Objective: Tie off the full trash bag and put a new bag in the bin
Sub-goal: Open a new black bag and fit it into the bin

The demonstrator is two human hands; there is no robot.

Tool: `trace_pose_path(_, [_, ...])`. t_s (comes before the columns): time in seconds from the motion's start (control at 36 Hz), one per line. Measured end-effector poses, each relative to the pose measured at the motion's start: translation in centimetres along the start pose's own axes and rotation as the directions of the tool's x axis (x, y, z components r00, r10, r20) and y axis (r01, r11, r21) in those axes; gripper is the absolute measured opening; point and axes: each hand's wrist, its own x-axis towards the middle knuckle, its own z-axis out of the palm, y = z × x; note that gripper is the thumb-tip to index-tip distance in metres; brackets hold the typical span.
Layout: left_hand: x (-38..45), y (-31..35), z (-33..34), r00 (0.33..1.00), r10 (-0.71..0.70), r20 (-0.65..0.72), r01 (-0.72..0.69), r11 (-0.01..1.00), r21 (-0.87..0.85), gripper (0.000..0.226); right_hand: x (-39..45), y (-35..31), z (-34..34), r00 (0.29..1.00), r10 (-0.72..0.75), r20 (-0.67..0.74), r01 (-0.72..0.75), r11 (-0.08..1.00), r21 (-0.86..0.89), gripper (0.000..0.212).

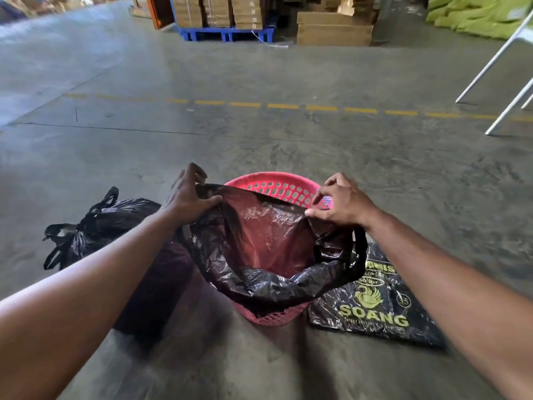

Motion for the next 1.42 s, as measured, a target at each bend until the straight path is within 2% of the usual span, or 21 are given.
trace_pose_path(0.06, [0.5, -0.2, 0.0, 0.995, 0.055, 0.079, -0.058, 0.998, 0.029, 0.058, 0.0, 0.3, 0.4, 0.999, -0.037, -0.025, 0.038, 0.999, 0.028, 0.025])
trace_pose_path(0.14, [1.1, -0.2, 0.2, 0.979, 0.115, 0.168, -0.131, 0.988, 0.087, 0.036, 0.1, 0.9, 0.4, 0.993, -0.018, -0.117, 0.031, 0.993, 0.110, 0.014])
trace_pose_path(0.22, [1.7, -0.1, 0.7, 0.986, 0.107, 0.126, -0.117, 0.991, 0.071, 0.012, 0.4, 1.5, 0.6, 0.973, 0.026, -0.231, 0.010, 0.988, 0.153, 0.013])
trace_pose_path(0.36, [3.0, 0.6, 1.9, 0.995, 0.081, 0.060, -0.081, 0.997, -0.009, 0.011, 1.2, 2.6, 1.3, 0.926, 0.080, -0.369, -0.012, 0.983, 0.184, 0.013])
trace_pose_path(0.44, [4.1, 0.8, 2.6, 0.997, 0.077, 0.014, -0.076, 0.996, -0.042, 0.008, 2.4, 3.3, 1.6, 0.909, 0.157, -0.386, -0.062, 0.967, 0.247, 0.015])
trace_pose_path(0.58, [6.1, 1.4, 3.4, 1.000, 0.004, 0.000, -0.004, 0.998, -0.070, 0.011, 4.1, 3.5, 1.9, 0.919, 0.258, -0.297, -0.143, 0.923, 0.358, 0.016])
trace_pose_path(0.67, [6.6, 2.0, 3.7, 1.000, -0.024, -0.003, 0.024, 0.999, -0.023, 0.016, 5.3, 3.8, 2.5, 0.929, 0.312, -0.197, -0.200, 0.875, 0.441, 0.014])
trace_pose_path(0.78, [7.4, 1.4, 4.4, 0.998, -0.060, 0.013, 0.060, 0.996, -0.065, 0.033, 6.4, 4.1, 3.0, 0.944, 0.320, -0.078, -0.240, 0.832, 0.500, 0.017])
trace_pose_path(0.86, [7.6, 0.3, 4.7, 0.997, 0.022, 0.073, -0.017, 0.998, -0.065, 0.047, 7.3, 3.9, 3.0, 0.960, 0.279, -0.020, -0.238, 0.850, 0.470, 0.020])
trace_pose_path(0.94, [7.8, -0.2, 4.7, 0.988, 0.034, 0.147, -0.026, 0.998, -0.052, 0.041, 8.1, 3.3, 2.8, 0.971, 0.238, 0.015, -0.220, 0.868, 0.445, 0.025])
trace_pose_path(1.03, [7.5, 0.1, 4.5, 0.948, -0.097, 0.304, 0.126, 0.989, -0.076, 0.040, 8.2, 3.2, 2.5, 0.961, 0.261, 0.086, -0.271, 0.844, 0.463, 0.022])
trace_pose_path(1.08, [7.3, 0.2, 4.5, 0.892, -0.198, 0.407, 0.275, 0.952, -0.138, 0.034, 8.2, 3.4, 2.5, 0.950, 0.270, 0.158, -0.313, 0.821, 0.478, 0.021])
trace_pose_path(1.14, [6.7, 0.3, 4.3, 0.829, -0.291, 0.478, 0.396, 0.908, -0.134, 0.025, 8.1, 3.4, 2.4, 0.937, 0.284, 0.204, -0.346, 0.838, 0.422, 0.016])
trace_pose_path(1.19, [6.4, -0.3, 4.4, 0.770, -0.339, 0.541, 0.479, 0.867, -0.138, 0.021, 7.8, 3.2, 2.2, 0.928, 0.295, 0.229, -0.366, 0.840, 0.400, 0.017])
trace_pose_path(1.25, [5.9, -1.2, 4.6, 0.755, -0.346, 0.557, 0.504, 0.850, -0.155, 0.026, 7.5, 3.2, 2.2, 0.915, 0.315, 0.252, -0.398, 0.812, 0.427, 0.023])
trace_pose_path(1.31, [5.5, -2.2, 4.8, 0.766, -0.330, 0.552, 0.505, 0.841, -0.197, 0.031, 7.0, 3.4, 2.5, 0.901, 0.345, 0.263, -0.433, 0.753, 0.496, 0.027])
trace_pose_path(1.36, [4.4, -2.6, 4.5, 0.777, -0.314, 0.545, 0.526, 0.799, -0.290, 0.028, 6.0, 4.0, 2.9, 0.888, 0.357, 0.289, -0.459, 0.662, 0.593, 0.022])
trace_pose_path(1.39, [3.9, -2.9, 4.1, 0.764, -0.292, 0.576, 0.563, 0.738, -0.372, 0.037, 5.4, 4.4, 3.0, 0.878, 0.345, 0.332, -0.478, 0.594, 0.647, 0.029])
trace_pose_path(1.42, [3.5, -3.4, 3.7, 0.726, -0.270, 0.632, 0.623, 0.648, -0.438, 0.061, 4.7, 4.7, 2.9, 0.860, 0.318, 0.399, -0.510, 0.519, 0.686, 0.045])
